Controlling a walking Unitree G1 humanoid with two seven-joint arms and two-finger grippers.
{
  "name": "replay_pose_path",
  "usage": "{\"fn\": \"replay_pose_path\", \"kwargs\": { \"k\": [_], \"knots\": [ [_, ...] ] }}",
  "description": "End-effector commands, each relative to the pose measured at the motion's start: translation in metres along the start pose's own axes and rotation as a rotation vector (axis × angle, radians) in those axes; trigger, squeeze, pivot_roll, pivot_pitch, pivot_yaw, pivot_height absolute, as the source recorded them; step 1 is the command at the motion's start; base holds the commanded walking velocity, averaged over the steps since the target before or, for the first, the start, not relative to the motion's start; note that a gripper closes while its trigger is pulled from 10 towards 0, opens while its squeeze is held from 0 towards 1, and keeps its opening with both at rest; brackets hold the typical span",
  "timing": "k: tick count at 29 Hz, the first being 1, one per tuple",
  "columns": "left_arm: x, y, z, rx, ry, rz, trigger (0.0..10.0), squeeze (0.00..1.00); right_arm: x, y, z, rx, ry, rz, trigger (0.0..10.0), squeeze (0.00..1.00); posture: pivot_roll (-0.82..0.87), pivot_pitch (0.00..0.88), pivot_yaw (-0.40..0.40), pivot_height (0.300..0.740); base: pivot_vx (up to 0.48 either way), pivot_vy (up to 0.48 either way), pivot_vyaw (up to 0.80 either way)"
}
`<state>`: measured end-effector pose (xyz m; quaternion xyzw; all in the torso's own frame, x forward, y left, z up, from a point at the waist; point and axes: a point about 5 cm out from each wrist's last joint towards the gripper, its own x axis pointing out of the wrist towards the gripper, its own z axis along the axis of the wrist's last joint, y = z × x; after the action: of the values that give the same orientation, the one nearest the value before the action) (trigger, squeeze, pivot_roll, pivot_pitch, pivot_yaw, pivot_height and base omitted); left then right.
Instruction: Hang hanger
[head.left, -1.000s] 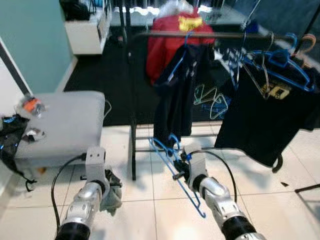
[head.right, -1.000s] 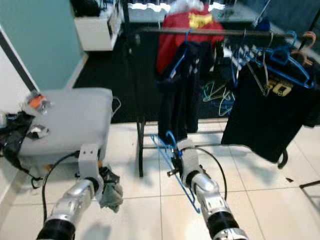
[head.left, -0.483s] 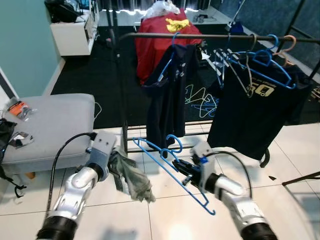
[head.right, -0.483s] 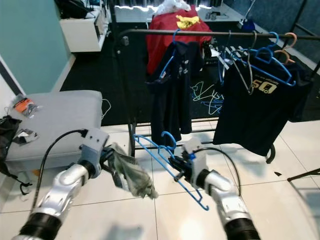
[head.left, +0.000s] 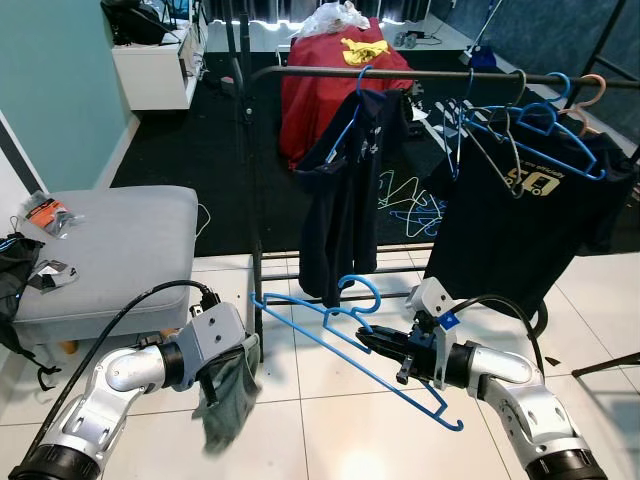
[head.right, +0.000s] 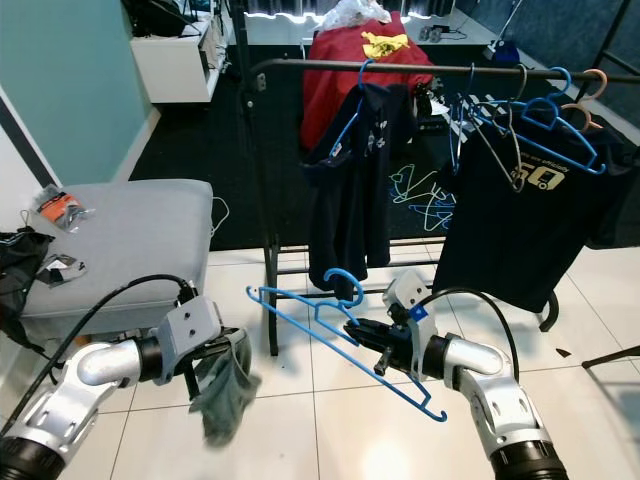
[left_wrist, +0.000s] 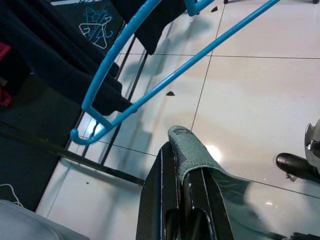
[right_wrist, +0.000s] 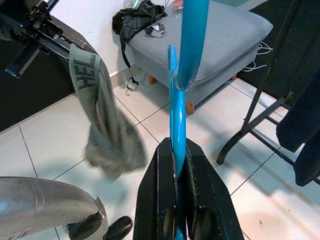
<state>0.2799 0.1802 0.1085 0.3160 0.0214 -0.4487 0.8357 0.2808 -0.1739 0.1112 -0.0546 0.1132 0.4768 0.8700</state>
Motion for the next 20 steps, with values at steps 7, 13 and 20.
{"fn": "replay_pose_path", "kwargs": {
  "k": [7, 13, 20],
  "knots": [
    [-0.002, 0.003, 0.01, 0.091, -0.02, -0.151, 10.0, 0.0, -0.028, 0.013, 0.005, 0.038, 0.118, 0.197, 10.0, 0.0, 0.02, 0.03, 0.004, 0.74, 0.0, 0.0, 0.0],
    [-0.007, 0.009, 0.011, 0.078, -0.004, -0.216, 10.0, 0.0, -0.06, 0.016, 0.012, 0.092, 0.262, 0.301, 10.0, 0.0, 0.01, 0.034, 0.003, 0.74, 0.0, 0.0, 0.0],
    [-0.007, 0.009, 0.012, 0.073, -0.006, -0.229, 10.0, 0.0, -0.068, 0.015, 0.014, 0.101, 0.304, 0.313, 10.0, 0.0, 0.01, 0.035, 0.003, 0.74, 0.0, 0.0, 0.0]
  ]
}}
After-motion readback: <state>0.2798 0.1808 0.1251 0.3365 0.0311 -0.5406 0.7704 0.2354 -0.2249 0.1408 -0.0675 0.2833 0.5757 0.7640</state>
